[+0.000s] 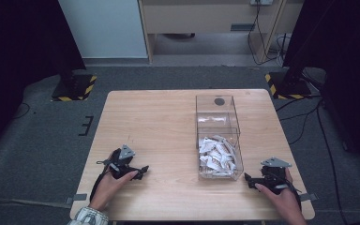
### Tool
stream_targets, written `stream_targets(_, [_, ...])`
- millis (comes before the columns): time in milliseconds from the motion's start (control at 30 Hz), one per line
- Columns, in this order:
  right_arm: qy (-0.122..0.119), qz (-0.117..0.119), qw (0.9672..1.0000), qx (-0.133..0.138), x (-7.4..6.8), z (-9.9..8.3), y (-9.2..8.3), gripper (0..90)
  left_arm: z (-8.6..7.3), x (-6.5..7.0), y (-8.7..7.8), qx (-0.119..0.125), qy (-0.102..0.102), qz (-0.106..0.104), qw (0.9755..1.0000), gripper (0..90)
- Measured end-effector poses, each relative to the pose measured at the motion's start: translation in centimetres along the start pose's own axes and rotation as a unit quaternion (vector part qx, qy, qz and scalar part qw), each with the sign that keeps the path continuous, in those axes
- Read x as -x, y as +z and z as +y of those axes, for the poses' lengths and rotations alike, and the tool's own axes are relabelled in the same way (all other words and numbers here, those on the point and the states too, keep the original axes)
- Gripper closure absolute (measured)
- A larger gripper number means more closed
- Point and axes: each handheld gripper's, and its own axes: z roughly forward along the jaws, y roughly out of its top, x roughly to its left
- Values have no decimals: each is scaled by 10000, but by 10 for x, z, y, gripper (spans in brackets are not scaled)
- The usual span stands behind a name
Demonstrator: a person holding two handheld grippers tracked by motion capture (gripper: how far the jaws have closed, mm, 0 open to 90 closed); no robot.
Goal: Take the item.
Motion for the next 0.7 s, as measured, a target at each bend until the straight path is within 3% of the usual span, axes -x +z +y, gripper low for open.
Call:
stream_targets(233, [1, -2, 10000, 0, 0, 0, 0, 8, 10, 11, -10, 154, 102, -87, 9998, 49])
stream_targets(467, [-1, 0, 10000, 1, 0, 0, 0, 8, 11, 12, -11, 186, 140, -188, 9996, 42])
stream_targets(700, [1, 0, 10000, -1, 0, 0, 0, 8, 11, 12, -10, 187, 140, -103, 9997, 29])
